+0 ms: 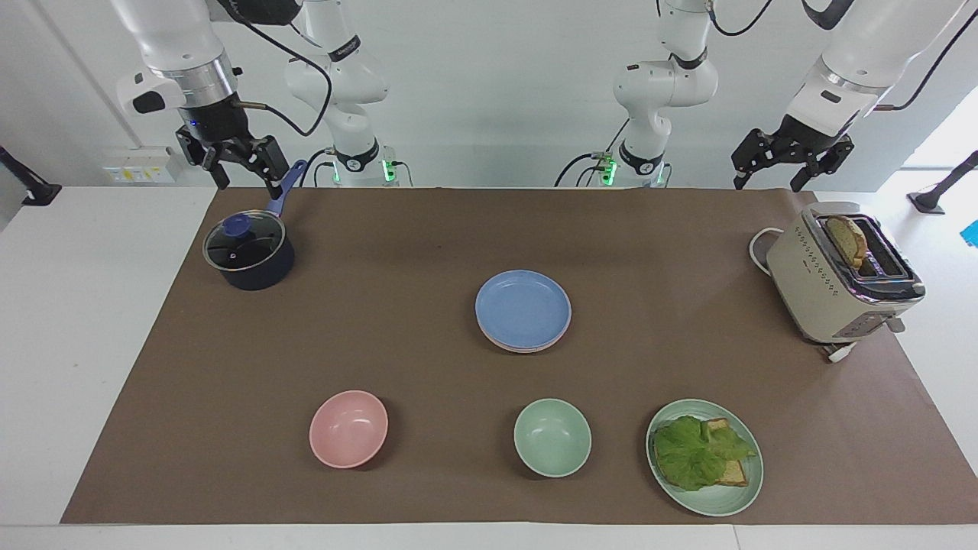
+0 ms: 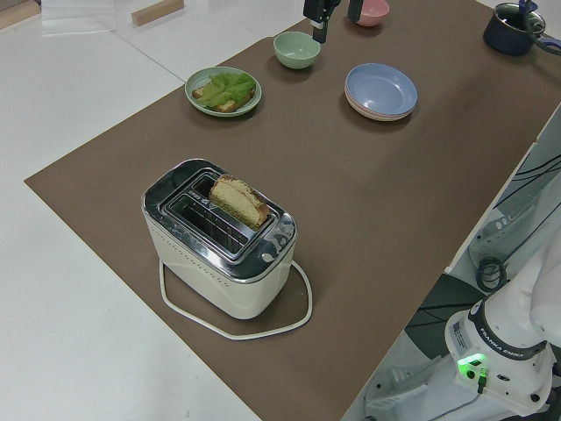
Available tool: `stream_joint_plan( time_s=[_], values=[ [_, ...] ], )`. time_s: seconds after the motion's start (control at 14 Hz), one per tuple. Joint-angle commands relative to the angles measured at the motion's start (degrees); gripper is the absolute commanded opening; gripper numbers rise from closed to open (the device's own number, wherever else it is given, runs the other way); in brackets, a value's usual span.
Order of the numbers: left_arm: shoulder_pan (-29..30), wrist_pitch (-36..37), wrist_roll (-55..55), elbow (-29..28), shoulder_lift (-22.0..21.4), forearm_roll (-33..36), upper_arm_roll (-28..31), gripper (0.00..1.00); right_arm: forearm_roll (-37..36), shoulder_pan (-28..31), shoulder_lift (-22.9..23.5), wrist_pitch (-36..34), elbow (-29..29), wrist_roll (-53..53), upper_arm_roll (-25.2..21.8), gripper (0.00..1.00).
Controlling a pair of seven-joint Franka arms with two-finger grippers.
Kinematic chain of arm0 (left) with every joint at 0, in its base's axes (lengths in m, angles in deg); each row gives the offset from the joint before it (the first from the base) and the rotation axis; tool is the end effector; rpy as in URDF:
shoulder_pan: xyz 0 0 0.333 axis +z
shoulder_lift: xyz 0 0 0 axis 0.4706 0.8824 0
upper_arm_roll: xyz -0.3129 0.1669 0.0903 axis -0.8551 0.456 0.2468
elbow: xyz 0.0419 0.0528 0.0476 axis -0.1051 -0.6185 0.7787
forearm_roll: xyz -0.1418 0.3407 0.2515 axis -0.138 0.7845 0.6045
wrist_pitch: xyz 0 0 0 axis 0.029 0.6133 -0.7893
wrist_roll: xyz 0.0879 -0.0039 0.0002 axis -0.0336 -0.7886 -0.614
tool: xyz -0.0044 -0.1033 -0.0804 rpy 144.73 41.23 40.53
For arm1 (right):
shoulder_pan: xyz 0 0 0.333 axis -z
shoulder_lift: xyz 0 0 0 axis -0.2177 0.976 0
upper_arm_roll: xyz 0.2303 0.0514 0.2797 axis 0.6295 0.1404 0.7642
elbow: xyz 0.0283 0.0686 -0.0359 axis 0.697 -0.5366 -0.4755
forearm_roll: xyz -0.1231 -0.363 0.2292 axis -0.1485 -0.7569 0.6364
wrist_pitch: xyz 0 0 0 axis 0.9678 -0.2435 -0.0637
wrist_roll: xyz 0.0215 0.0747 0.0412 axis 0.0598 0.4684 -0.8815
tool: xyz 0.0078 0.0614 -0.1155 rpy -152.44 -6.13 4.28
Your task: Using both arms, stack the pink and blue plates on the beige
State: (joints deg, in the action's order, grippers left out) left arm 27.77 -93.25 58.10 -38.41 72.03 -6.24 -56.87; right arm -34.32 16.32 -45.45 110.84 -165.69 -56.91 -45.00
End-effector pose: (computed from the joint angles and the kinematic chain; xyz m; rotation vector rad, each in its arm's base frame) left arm 0.5713 -0.0427 0.6811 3.1107 -0.1407 -0.0735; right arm 0.5733 -0.0133 0.6811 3.1005 -0.3686 0.0402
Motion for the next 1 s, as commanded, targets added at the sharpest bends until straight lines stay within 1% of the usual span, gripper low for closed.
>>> stream_joint_plan(
  time_s=[0.0,0.14,0.36,0.93],
  values=[
    [0.92,1.29,0.35,0.87,-0.01,0.51,-0.56,1.0,-1.29,0.82,6.94,-6.67,10.76,-1.82,0.92,1.0],
    [0.92,1.29,0.35,0.87,-0.01,0.51,-0.56,1.0,-1.2,-0.06,7.04,-6.24,10.69,-1.82,1.09,1.0],
    [0.92,1.29,0.35,0.87,-0.01,0.51,-0.56,1.0,-0.07,-0.06,6.69,-5.28,10.08,-1.82,1.18,1.0],
    [0.92,1.29,0.35,0.87,-0.01,0.51,-0.56,1.0,0.03,-0.06,5.99,-5.18,8.76,-2.17,1.36,1.0]
  ],
)
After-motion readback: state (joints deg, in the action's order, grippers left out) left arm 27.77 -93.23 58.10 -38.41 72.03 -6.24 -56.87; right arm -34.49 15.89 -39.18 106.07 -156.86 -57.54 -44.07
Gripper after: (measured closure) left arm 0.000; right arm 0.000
